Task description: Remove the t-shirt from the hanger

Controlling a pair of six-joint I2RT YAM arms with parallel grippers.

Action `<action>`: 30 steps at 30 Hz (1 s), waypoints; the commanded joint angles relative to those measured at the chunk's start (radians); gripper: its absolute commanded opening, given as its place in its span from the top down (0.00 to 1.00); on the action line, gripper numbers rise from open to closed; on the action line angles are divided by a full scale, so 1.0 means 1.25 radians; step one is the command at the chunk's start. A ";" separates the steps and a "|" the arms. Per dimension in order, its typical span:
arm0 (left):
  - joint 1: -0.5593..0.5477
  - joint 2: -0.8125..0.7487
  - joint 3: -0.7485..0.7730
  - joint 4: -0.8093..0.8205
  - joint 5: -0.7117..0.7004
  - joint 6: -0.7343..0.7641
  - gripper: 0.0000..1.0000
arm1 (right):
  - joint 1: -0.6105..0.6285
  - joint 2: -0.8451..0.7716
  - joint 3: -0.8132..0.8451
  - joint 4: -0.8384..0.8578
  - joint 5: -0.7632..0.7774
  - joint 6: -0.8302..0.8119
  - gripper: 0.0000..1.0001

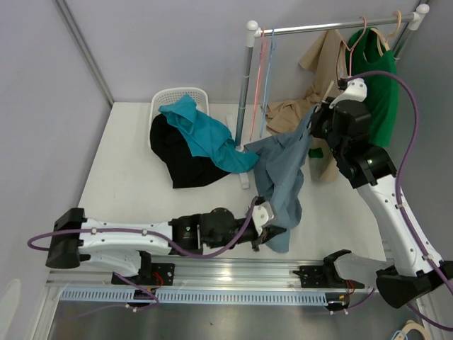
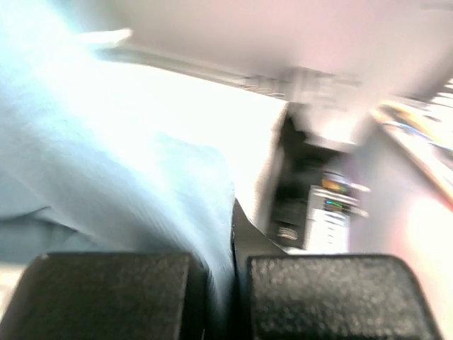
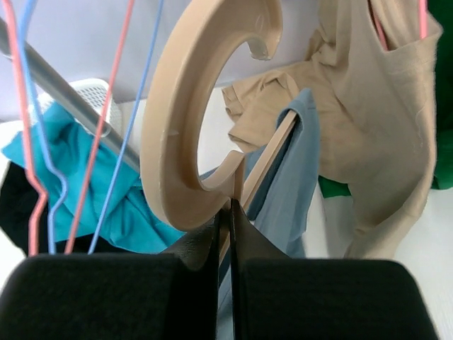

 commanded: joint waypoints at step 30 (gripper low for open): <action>-0.205 -0.239 -0.257 0.049 0.423 -0.079 0.99 | -0.121 0.159 0.104 0.104 -0.036 -0.041 1.00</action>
